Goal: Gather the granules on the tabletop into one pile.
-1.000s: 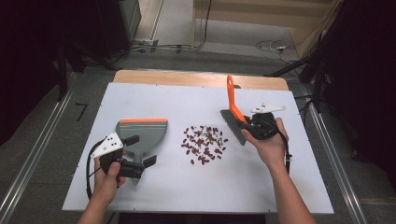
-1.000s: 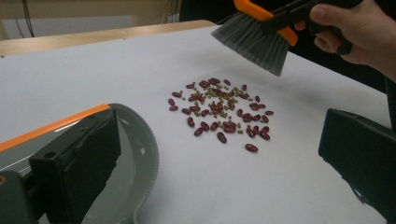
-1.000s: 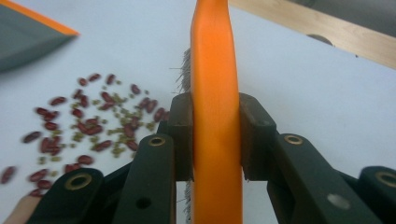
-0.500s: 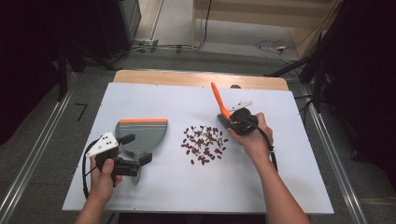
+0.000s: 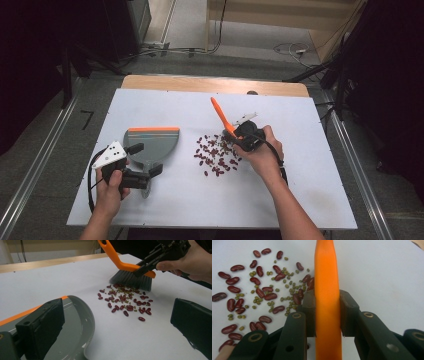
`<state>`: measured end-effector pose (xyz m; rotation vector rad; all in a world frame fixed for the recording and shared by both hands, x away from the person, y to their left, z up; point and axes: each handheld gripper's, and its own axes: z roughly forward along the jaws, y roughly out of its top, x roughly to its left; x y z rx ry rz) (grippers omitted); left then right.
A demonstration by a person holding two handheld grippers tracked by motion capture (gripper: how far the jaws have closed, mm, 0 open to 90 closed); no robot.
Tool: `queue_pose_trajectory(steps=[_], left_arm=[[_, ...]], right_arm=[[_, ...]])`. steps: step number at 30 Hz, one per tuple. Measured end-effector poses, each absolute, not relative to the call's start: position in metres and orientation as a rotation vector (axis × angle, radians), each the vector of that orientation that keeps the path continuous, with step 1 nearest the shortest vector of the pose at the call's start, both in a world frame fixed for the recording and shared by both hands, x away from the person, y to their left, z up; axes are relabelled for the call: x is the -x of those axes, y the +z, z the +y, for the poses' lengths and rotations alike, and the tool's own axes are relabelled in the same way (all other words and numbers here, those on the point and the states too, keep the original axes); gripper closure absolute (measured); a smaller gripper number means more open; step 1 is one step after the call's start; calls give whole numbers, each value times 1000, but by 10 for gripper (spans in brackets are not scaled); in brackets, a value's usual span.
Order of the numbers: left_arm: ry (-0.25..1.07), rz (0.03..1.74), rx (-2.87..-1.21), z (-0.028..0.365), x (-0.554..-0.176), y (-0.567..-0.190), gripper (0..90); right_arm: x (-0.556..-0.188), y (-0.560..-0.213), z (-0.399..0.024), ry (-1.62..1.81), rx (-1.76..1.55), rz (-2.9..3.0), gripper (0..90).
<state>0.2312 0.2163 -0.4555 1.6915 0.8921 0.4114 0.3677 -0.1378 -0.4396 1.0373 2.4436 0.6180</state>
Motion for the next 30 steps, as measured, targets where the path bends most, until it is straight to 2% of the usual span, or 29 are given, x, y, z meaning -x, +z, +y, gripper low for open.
queue_pose_trajectory(steps=[13, 19, 30], left_arm=[[408, 907, -1691, 218, -232, -457, 0], [410, 915, -1688, 219, -232, -457, 0], [405, 921, -1683, 221, -233, -458, 0]], right_arm=[[-359, -436, -139, 685, -1051, 2481, 694], [-351, -422, -142, 789, -1029, 2458, 694], [-325, -417, -101, 945, -958, 2683, 693]])
